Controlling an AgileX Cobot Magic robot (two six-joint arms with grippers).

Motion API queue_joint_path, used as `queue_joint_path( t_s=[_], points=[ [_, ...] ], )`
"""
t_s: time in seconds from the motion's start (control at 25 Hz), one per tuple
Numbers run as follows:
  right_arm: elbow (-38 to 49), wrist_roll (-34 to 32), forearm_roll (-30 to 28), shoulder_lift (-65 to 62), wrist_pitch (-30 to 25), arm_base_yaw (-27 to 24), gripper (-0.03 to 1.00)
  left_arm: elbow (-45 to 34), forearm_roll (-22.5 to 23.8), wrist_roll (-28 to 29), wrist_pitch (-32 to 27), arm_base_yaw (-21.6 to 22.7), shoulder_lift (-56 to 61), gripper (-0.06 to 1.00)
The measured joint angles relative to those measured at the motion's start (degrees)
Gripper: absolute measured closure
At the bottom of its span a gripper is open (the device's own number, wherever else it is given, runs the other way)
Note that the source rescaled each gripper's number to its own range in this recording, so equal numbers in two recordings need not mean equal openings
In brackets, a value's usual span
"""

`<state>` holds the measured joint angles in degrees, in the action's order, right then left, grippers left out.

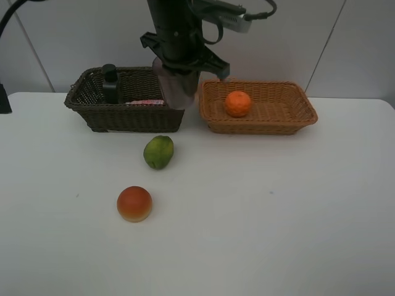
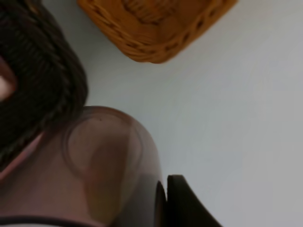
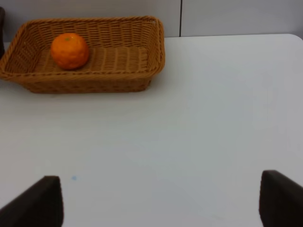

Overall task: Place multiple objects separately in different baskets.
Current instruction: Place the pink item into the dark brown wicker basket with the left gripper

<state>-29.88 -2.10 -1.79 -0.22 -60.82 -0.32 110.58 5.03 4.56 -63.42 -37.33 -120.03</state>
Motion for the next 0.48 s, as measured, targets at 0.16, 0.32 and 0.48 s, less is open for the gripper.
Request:
queue_joint_path(
  t_s=[0.16,0.32,0.48],
  points=[
    [0.0,0.0,0.0,0.0,0.0,0.0,0.17,0.07,1.83,0.42,2.51,3.75,0.12,0.94],
    [0.0,0.0,0.0,0.0,0.0,0.0,0.17,0.07,3.56,0.85,7.29,6.54,0.12,0.94],
    [0.0,0.0,0.0,0.0,0.0,0.0,0.17,0.07,3.86,0.84,12.03,8.71,-0.08,0.94]
  ],
)
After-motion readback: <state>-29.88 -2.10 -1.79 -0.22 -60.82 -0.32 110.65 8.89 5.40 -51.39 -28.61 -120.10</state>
